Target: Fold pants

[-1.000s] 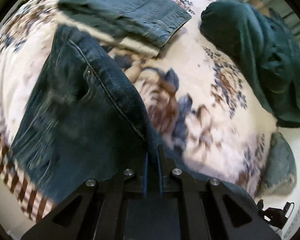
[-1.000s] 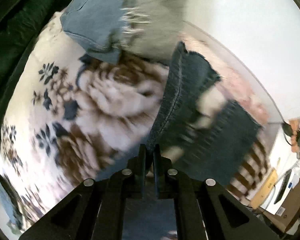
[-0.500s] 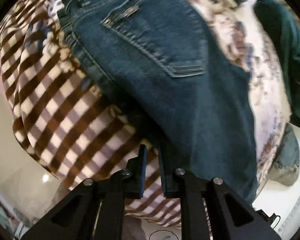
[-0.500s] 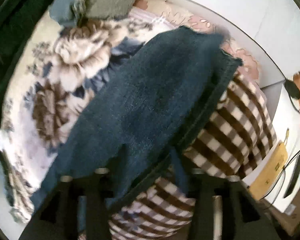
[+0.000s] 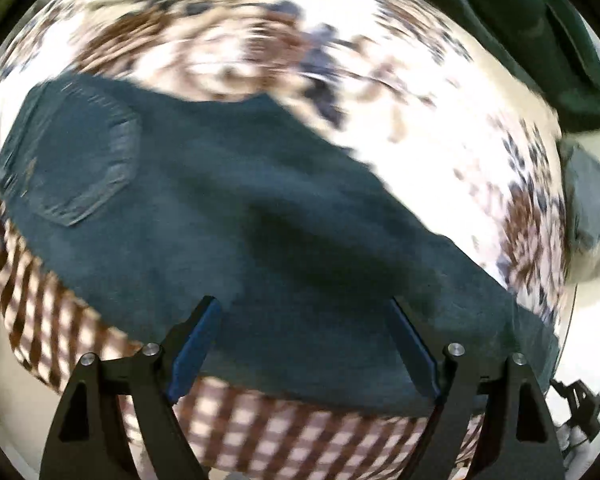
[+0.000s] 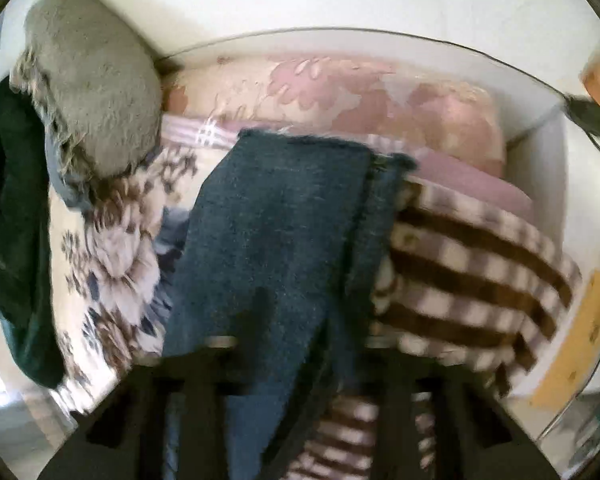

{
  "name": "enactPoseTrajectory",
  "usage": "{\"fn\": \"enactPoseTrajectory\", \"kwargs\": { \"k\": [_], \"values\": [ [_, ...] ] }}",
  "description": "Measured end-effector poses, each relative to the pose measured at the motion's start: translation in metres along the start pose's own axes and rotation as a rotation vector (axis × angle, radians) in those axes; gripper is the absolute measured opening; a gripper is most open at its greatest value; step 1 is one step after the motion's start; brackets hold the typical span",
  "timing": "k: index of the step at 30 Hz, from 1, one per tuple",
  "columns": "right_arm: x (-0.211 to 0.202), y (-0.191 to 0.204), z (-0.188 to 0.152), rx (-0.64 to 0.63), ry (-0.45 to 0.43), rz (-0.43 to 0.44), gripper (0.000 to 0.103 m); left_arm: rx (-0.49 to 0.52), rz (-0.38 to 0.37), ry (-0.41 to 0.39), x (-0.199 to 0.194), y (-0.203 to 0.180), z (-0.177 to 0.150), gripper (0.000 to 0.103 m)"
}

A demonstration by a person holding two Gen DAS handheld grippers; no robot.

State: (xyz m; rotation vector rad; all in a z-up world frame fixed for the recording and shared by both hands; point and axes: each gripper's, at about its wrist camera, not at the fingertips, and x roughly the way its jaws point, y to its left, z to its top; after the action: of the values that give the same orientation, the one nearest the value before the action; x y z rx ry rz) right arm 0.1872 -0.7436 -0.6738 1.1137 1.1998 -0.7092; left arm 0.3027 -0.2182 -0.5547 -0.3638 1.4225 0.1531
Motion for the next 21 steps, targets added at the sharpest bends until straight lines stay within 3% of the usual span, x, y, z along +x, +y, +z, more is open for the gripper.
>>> {"fn": "enactPoseTrajectory", "kwargs": {
  "k": [2,4,8,11,13,15,21],
  "values": [
    [0.01,0.005,-0.001,-0.041,0.035,0.007,0.022,0.04,0.01,0.002,0.005,-0.019,-0.002,0.083],
    [0.017,0.004,-0.001,-0.056,0.043,0.005,0.0,0.081,0.025,0.016,0.012,-0.039,-0.007,0.083],
    [0.011,-0.012,0.003,-0.001,0.082,0.01,0.001,0.128,0.048,0.048,0.022,-0.06,-0.018,0.083],
    [0.018,-0.021,0.0,0.027,0.213,0.131,0.012,0.157,0.062,0.063,0.027,-0.072,-0.026,0.083],
    [0.022,-0.025,-0.005,0.031,0.254,0.202,0.041,0.167,0.067,0.072,0.03,-0.076,-0.03,0.083],
    [0.028,-0.023,-0.008,0.021,0.264,0.233,0.043,0.177,0.071,0.085,0.035,-0.08,-0.034,0.083],
    [0.041,-0.013,-0.015,-0.005,0.265,0.191,0.04,0.185,0.1,0.129,0.064,-0.079,-0.044,0.083]
  ]
}}
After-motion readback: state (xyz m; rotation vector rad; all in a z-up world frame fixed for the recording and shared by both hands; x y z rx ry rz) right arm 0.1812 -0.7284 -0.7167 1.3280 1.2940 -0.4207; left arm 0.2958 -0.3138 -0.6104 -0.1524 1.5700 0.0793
